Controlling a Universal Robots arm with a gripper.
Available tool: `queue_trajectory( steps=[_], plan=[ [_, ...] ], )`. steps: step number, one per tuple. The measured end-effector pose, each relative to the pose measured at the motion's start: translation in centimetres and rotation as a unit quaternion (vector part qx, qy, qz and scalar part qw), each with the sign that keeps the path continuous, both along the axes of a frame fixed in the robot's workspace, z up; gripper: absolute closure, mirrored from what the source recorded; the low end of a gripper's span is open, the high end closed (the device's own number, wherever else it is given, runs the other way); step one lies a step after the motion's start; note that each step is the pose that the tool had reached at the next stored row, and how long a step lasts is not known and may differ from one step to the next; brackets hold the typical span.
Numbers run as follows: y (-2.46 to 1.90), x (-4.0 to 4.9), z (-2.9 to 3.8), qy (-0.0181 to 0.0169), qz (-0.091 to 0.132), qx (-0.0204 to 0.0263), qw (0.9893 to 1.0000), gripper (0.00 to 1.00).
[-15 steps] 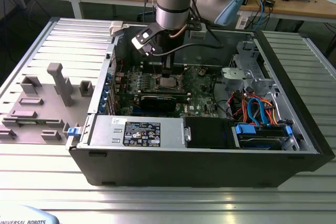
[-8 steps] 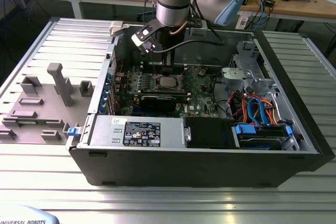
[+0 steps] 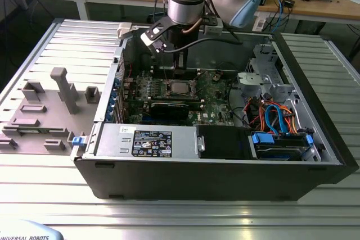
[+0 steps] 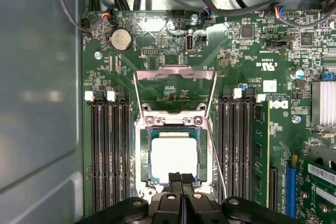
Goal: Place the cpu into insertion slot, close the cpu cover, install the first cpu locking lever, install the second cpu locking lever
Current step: 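Close the cpu cover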
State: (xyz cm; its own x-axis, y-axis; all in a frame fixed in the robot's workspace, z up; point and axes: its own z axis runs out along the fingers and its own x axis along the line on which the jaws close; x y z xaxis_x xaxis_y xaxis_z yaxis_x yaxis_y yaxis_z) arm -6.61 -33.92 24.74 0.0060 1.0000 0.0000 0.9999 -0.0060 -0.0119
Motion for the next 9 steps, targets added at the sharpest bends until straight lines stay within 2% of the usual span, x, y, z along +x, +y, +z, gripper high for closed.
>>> queue_trajectory(
  steps=[4,9],
  plan=[
    [0.00,0.00,0.36,0.0000,0.000,-0.0005,1.0000,0.89],
    [0.00,0.00,0.37,0.0000,0.000,-0.0007,1.0000,0.89]
  ],
)
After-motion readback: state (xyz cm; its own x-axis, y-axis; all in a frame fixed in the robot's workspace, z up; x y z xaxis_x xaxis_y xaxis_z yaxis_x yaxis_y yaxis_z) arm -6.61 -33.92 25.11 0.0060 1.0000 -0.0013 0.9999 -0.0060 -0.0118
